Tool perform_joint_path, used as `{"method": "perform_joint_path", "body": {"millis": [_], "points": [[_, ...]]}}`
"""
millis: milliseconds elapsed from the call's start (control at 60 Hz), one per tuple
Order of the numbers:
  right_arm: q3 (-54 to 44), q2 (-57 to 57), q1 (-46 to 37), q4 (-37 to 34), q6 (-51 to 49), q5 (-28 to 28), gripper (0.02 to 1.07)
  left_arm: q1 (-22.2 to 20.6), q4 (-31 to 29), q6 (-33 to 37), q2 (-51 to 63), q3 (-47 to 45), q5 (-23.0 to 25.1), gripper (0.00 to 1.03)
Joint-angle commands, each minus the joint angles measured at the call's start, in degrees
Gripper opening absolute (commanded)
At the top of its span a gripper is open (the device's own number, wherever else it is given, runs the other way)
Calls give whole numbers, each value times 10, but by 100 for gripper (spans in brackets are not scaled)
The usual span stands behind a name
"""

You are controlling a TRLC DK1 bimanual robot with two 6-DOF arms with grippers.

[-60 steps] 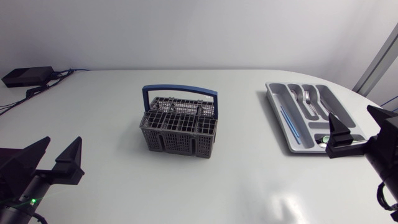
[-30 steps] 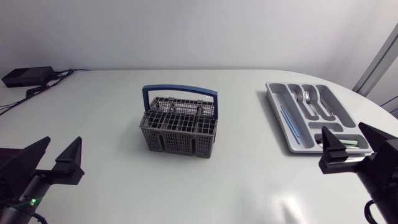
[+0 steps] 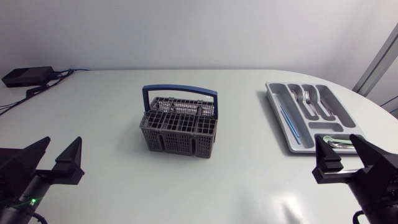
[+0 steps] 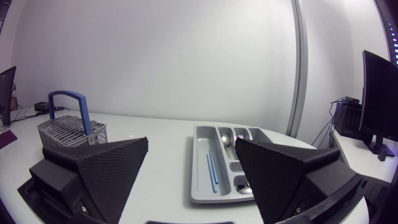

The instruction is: Unload the cutlery basket into the drawer organizer.

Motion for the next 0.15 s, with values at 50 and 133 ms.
{"method": "perform_joint_path", "body": {"millis": [50,133], "points": [[-11,-3,4,-2,18,3,103,4,10,12,-4,-13,4,99],[-11,-3,4,-2,18,3,103,4,10,12,-4,-13,4,99]]}}
